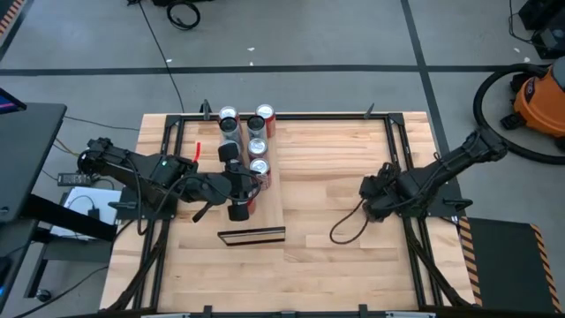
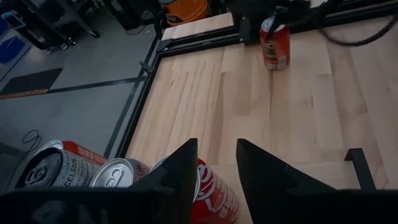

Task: Place canned beverage on shelf
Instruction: Align the red and black soda can with the other red and black soda can on the shelf

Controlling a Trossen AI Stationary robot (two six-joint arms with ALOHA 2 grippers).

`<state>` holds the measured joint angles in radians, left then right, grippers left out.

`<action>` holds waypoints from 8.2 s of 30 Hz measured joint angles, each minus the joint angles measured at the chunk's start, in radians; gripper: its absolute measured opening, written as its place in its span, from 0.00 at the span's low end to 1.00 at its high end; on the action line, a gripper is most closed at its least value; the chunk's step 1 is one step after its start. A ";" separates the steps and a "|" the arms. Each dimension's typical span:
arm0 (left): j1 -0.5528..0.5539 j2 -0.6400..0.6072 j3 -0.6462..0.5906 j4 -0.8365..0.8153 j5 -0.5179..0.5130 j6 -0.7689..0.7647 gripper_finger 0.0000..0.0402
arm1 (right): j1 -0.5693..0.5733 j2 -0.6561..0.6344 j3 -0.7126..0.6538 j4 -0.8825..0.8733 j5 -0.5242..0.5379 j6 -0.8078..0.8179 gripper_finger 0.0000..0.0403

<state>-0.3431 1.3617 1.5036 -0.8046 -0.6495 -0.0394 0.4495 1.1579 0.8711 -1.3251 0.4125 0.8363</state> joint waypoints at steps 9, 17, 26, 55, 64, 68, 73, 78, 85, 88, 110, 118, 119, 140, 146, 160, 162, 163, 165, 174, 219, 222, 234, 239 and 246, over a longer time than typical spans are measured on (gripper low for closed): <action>0.000 0.000 0.000 0.009 0.000 0.001 0.30 | -0.144 -0.001 0.031 -0.199 0.082 0.045 0.86; 0.000 0.000 0.000 0.023 0.000 0.007 0.30 | -0.131 -0.089 0.146 -0.088 -0.051 -0.181 0.86; -0.004 0.000 0.000 0.010 0.000 -0.003 0.30 | 0.034 -0.133 0.071 0.055 -0.159 -0.402 0.86; -0.003 0.000 0.000 0.007 0.000 -0.020 0.30 | 0.044 -0.085 -0.083 0.014 -0.282 -0.260 0.86; -0.003 0.000 0.000 0.007 0.000 -0.020 0.30 | 0.026 -0.085 -0.117 0.088 -0.302 -0.173 0.86; -0.003 0.000 0.000 0.007 0.000 -0.020 0.30 | -0.015 -0.085 -0.118 0.126 -0.313 -0.030 0.86; -0.003 0.000 0.000 0.007 0.000 -0.020 0.30 | -0.100 -0.084 -0.118 0.151 -0.312 0.193 0.86; -0.003 0.000 0.000 0.007 0.000 -0.019 0.30 | -0.158 -0.084 -0.119 0.206 -0.273 0.309 0.86; -0.003 0.000 0.000 0.007 0.000 -0.019 0.30 | -0.215 -0.083 -0.106 0.245 -0.261 0.120 0.86; -0.003 0.000 0.000 0.007 0.000 -0.019 0.30 | -0.248 -0.083 -0.079 0.236 -0.286 -0.027 0.86; -0.003 0.000 0.000 0.007 0.000 -0.019 0.30 | -0.290 -0.082 -0.003 0.269 -0.314 -0.732 0.98; -0.003 0.000 0.000 0.005 0.000 -0.019 0.30 | -0.286 -0.082 -0.003 0.297 -0.364 -1.066 0.98; -0.003 0.000 0.000 0.000 0.000 -0.020 0.30 | -0.286 -0.081 -0.003 0.293 -0.369 -1.079 0.98; -0.003 0.000 0.000 -0.008 0.000 -0.038 0.30 | -0.288 0.040 -0.074 0.263 -0.395 -1.120 0.87; -0.003 0.000 0.000 -0.008 0.000 -0.038 0.30 | -0.299 0.097 -0.070 0.257 -0.385 -0.864 0.85; -0.003 0.000 0.000 -0.007 0.000 -0.037 0.30 | -0.349 0.096 -0.060 0.339 -0.390 -0.309 0.85; -0.003 0.000 0.000 -0.007 0.000 -0.037 0.30 | -0.349 0.096 -0.059 0.368 -0.389 -0.308 0.88; -0.003 0.000 0.000 -0.007 0.000 -0.037 0.30 | -0.351 0.095 -0.058 0.377 -0.389 -0.308 0.89; -0.003 0.000 0.000 -0.007 0.000 -0.037 0.30 | -0.354 0.094 -0.058 0.386 -0.389 -0.319 0.92; -0.003 0.000 0.000 -0.007 0.000 -0.036 0.30 | -0.378 0.094 -0.029 0.339 -0.442 -0.624 0.98; -0.003 0.000 0.000 -0.008 0.000 -0.047 0.30 | -0.377 0.094 -0.008 0.366 -0.437 -0.808 0.96; -0.001 0.000 0.000 -0.008 0.000 -0.047 0.30 | -0.377 0.094 -0.008 0.364 -0.440 -1.045 0.96; -0.003 0.000 0.000 -0.008 0.001 -0.052 0.30 | -0.377 0.094 -0.008 0.362 -0.375 -1.384 0.94; -0.003 0.000 0.000 -0.008 0.001 -0.056 0.30 | -0.377 0.094 -0.008 0.364 -0.380 -1.203 0.84; -0.003 0.000 0.000 -0.008 0.001 -0.056 0.30 | -0.378 0.091 -0.006 0.367 -0.421 -0.593 0.80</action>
<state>-0.3458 1.3617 1.5040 -0.8124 -0.6487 -0.0956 0.0715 1.2488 0.8646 -0.9584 -0.0084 0.2433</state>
